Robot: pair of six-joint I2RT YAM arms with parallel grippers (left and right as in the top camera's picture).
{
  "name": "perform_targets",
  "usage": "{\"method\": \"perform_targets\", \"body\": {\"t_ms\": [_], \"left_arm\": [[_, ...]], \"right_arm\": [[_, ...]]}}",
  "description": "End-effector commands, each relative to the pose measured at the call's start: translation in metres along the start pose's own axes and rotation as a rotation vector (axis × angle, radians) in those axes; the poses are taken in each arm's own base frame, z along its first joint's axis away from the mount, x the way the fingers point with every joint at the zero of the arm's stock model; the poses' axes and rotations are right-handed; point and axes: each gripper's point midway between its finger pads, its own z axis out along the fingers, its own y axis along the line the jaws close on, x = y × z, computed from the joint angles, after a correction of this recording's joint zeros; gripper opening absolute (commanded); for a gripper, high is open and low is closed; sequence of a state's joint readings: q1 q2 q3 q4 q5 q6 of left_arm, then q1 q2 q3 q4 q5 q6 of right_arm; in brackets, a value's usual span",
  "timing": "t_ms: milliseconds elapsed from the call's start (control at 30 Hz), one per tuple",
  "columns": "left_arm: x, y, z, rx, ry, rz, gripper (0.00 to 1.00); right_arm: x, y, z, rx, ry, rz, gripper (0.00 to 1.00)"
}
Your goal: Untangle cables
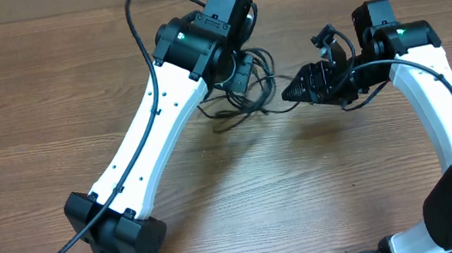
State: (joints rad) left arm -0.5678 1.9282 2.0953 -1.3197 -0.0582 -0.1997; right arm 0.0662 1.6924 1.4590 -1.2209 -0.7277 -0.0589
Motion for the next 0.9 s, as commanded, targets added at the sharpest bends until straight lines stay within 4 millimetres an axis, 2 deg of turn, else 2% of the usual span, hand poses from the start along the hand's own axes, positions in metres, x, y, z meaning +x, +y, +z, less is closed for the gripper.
{"method": "perform_targets", "body": {"t_ms": [0, 100, 300, 633, 867], "left_arm": [[-0.007, 0.004, -0.001, -0.030, -0.031, -0.092, 0.04], [-0.006, -0.004, -0.001, 0.017, -0.023, -0.091, 0.04], [-0.005, -0.008, -0.001, 0.036, -0.015, -0.090, 0.04], [-0.002, -0.007, -0.001, 0.031, -0.006, -0.090, 0.04], [-0.007, -0.027, -0.004, 0.149, -0.015, -0.088, 0.04]], "right_arm": [[0.001, 0.015, -0.007, -0.019, -0.013, -0.091, 0.78], [0.003, 0.022, -0.006, -0.053, -0.007, -0.113, 0.79], [-0.004, 0.036, -0.006, -0.122, -0.035, -0.148, 0.81], [-0.029, 0.064, -0.013, -0.266, -0.137, -0.262, 0.60], [-0.031, 0.064, -0.013, -0.266, -0.142, -0.252, 0.50]]}}
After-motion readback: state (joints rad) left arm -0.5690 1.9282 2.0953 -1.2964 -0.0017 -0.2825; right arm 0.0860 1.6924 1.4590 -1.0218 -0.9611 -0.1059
